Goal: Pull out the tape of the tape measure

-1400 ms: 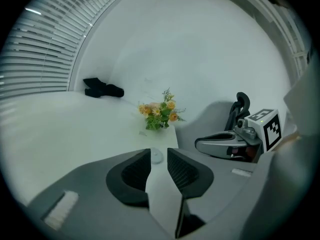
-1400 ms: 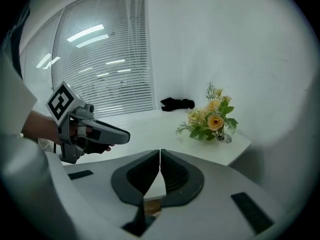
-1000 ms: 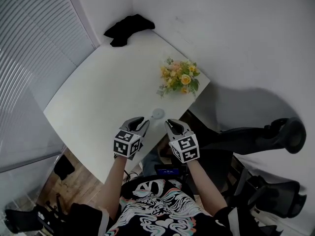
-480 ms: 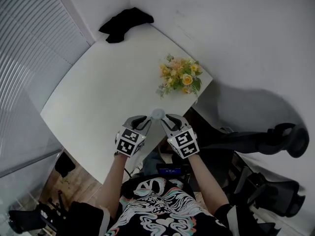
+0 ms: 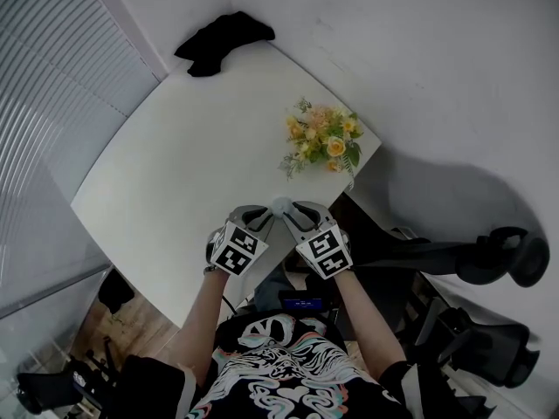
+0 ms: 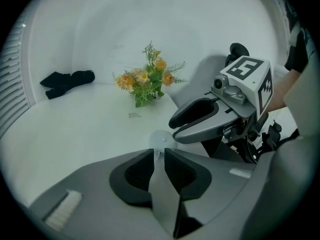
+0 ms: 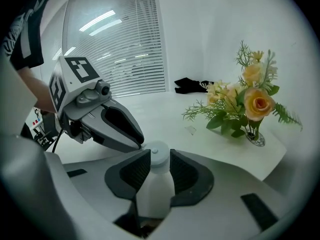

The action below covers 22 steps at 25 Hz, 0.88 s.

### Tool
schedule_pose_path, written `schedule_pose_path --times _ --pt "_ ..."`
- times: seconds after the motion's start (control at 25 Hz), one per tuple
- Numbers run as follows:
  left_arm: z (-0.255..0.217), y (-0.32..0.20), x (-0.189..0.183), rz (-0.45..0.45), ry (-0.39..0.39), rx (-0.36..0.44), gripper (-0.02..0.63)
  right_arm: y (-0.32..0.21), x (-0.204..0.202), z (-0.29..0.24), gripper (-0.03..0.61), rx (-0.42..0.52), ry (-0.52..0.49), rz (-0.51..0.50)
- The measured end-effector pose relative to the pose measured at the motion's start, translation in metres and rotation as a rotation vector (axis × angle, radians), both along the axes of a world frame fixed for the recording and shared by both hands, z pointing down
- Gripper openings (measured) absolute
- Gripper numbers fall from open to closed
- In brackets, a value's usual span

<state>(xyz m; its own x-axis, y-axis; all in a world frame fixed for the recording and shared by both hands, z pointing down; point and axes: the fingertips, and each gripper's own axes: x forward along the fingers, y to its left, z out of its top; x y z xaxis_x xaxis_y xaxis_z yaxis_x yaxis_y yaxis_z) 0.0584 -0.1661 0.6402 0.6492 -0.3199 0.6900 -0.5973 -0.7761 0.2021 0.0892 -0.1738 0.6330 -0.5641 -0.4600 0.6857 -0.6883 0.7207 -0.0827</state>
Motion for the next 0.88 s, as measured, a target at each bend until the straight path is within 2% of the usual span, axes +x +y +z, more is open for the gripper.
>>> schedule_pose_path --times 0.28,0.48,0.6,0.88 --pt "0.007 0.005 0.006 0.096 -0.065 0.0 0.061 -0.001 -0.001 0.003 0.141 0.004 0.075 -0.095" --pt "0.007 0.001 0.007 0.099 -0.062 -0.011 0.046 0.001 -0.006 0.003 0.144 0.042 0.117 -0.203" --pt "0.009 -0.001 0.005 0.091 -0.072 -0.014 0.006 0.001 -0.007 0.003 0.153 0.044 0.12 -0.236" --pt "0.009 -0.001 0.005 0.102 -0.072 -0.027 0.005 0.002 -0.014 0.004 0.236 0.029 0.104 -0.331"
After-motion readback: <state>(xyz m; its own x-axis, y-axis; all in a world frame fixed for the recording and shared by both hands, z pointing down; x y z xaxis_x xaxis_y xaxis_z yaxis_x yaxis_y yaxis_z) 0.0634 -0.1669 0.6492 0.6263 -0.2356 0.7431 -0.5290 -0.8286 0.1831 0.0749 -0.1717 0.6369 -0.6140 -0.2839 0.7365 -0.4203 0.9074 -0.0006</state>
